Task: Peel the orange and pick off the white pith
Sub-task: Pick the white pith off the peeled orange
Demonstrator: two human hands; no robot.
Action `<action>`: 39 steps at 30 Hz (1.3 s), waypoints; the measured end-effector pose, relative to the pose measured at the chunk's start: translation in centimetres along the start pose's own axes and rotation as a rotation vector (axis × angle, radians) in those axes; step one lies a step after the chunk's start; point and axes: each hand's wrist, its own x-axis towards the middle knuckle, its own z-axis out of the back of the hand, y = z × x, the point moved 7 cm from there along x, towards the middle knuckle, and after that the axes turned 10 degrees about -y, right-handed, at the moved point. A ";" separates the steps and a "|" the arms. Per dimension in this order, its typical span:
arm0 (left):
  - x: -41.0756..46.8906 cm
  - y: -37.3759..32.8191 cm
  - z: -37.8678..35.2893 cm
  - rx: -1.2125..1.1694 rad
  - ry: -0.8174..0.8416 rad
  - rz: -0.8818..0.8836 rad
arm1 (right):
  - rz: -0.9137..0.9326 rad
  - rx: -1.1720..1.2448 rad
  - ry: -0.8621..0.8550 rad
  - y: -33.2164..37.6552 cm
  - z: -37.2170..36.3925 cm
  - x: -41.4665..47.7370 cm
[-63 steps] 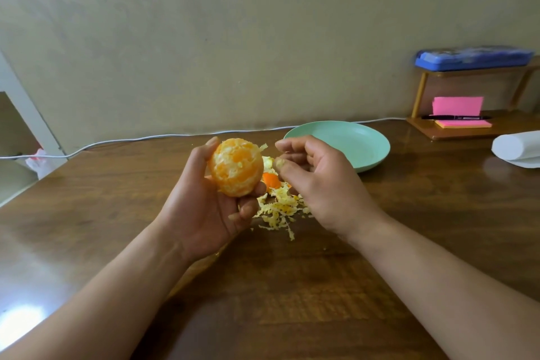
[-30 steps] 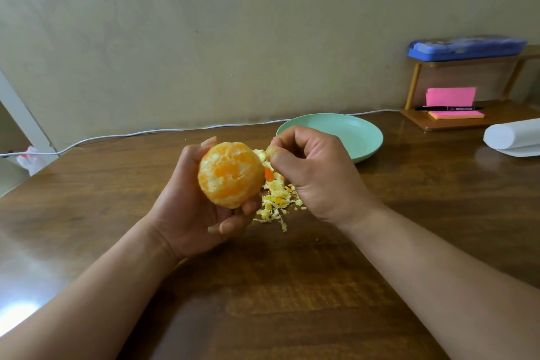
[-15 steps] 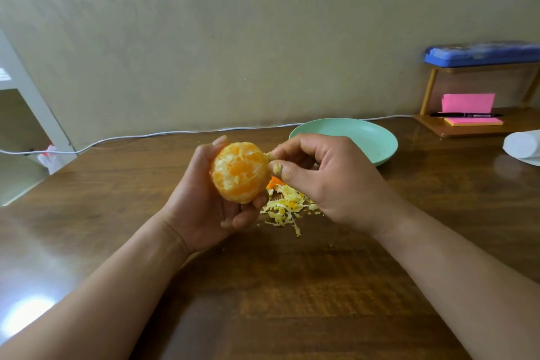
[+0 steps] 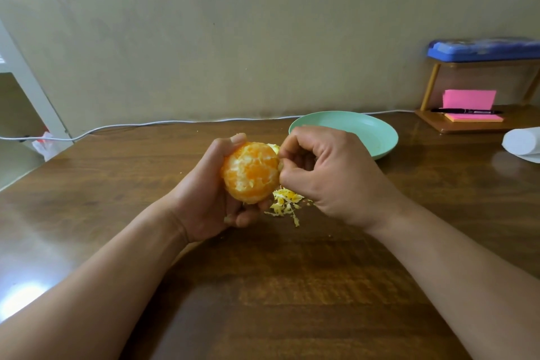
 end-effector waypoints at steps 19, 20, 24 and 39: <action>0.1 -0.1 0.0 -0.062 0.056 -0.067 | -0.031 0.126 -0.105 -0.4 -0.7 -0.7; 0.2 -0.2 0.0 -0.074 0.044 -0.085 | -0.100 0.187 -0.100 -0.8 -0.9 -0.8; -0.1 -1.1 0.7 -0.144 -0.021 -0.163 | -0.388 0.340 -0.128 -3.9 -1.4 -0.8; 1.0 -1.1 3.3 -0.244 -0.177 -0.133 | -0.393 0.142 0.075 -5.9 -0.7 -0.2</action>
